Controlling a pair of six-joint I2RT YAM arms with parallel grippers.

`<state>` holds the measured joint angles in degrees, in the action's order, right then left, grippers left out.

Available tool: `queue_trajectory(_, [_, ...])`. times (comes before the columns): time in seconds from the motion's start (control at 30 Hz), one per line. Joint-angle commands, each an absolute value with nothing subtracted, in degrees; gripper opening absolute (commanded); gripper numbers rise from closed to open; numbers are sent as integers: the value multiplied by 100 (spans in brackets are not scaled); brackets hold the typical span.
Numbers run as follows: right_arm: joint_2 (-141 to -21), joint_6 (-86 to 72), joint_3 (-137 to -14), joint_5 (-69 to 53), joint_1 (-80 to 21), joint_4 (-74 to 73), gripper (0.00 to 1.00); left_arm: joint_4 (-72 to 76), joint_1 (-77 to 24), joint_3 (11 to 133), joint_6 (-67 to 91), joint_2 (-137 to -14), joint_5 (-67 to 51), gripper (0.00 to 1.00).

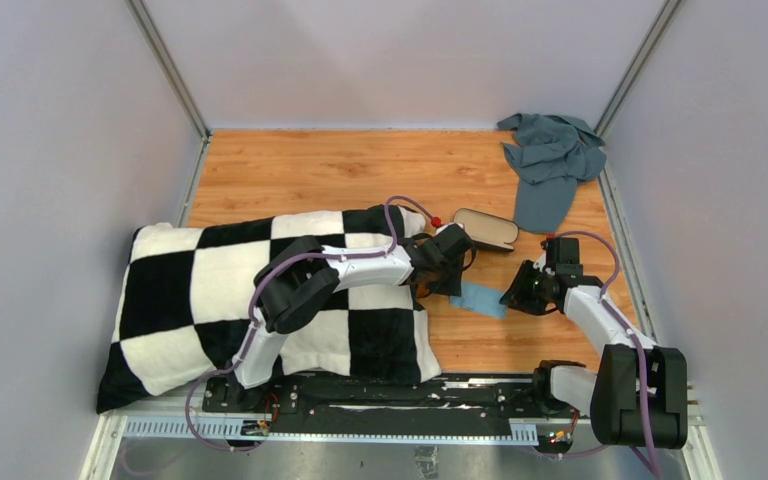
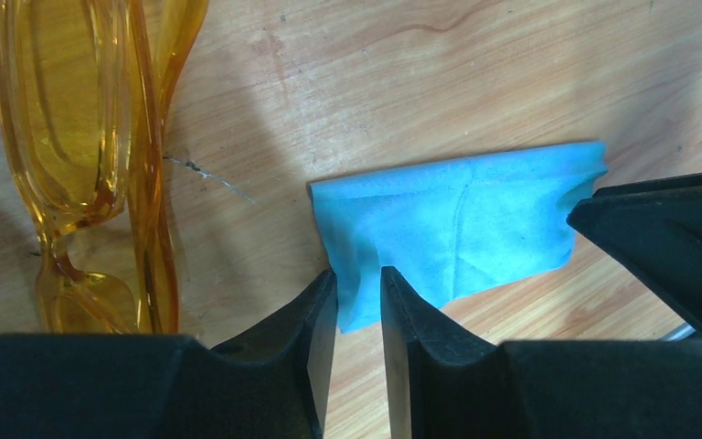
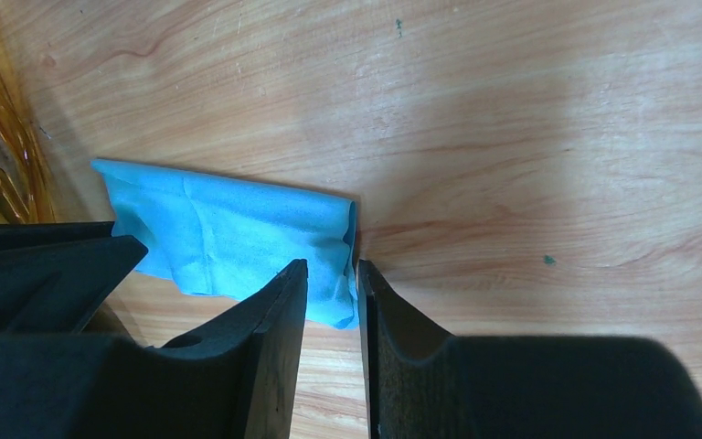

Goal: Organize the sunglasses
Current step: Pick up the glasses cleaning cloth from the center of the board.

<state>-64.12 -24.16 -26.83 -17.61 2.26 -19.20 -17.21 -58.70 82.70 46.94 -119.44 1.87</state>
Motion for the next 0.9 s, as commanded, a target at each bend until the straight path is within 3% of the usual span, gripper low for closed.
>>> queue_trajectory(0.0, [-6428,-2330,-2628,-1779,153,-2065,32,-1933,-5892,8280,4625,-12138,321,25])
queue_trajectory(0.2, [-6377,-2397,-2533,-1794,109,-2060,32,-1829,-5896,8239,4649,-12138,193,12])
queue_trajectory(0.47, [-6445,-2439,-2493,-1790,40,-1978,23,-1727,-5897,8210,4663,-12155,53,0])
queue_trajectory(0.63, [-6477,-2473,-2478,-1784,26,-1918,19,-1668,-5897,8166,4639,-12129,35,0])
queue_trajectory(0.73, [-6402,-2485,-2484,-1763,19,-1924,1,-1646,-5897,8162,4596,-12100,35,0])
queue_trajectory(0.87, [-6137,-2550,-2551,-1779,26,-1996,0,-1614,-5897,8161,4472,-12014,-70,0])
